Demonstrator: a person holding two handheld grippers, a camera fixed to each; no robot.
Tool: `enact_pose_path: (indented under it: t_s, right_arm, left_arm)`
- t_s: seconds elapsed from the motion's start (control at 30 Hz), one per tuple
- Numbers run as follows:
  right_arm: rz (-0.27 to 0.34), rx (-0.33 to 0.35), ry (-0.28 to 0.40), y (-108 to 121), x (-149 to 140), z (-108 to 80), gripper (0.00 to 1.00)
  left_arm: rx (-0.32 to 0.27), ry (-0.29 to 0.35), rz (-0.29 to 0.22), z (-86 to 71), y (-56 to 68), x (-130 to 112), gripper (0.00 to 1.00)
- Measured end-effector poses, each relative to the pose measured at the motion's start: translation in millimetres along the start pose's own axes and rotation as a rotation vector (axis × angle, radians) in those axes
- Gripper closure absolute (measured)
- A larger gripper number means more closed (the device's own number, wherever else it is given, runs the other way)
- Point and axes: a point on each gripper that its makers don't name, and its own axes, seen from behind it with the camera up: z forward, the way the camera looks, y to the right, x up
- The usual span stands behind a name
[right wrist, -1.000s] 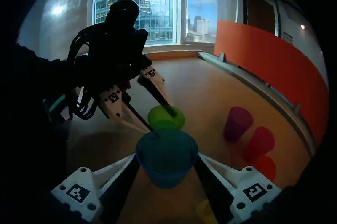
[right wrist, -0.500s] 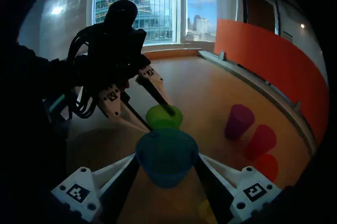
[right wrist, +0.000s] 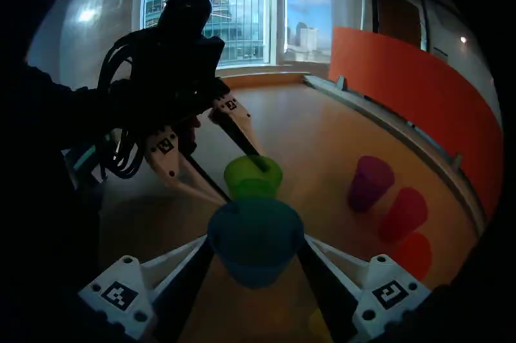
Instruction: Pour water
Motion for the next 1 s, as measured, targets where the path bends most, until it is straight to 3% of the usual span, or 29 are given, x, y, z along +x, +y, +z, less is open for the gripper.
enact_pose_path:
  t_s: [0.6, 1.0]
  right_arm:
    - [-0.005, -0.006, -0.008, -3, -19, 16.5, 0.10]
    - [-0.005, -0.014, -0.018, -5, -30, 12.7, 0.10]
  left_arm:
    - [0.038, 0.001, -0.018, -14.0, -10.4, -8, 0.00]
    - [0.023, 0.006, -0.015, -17.1, -6.6, -5, 0.00]
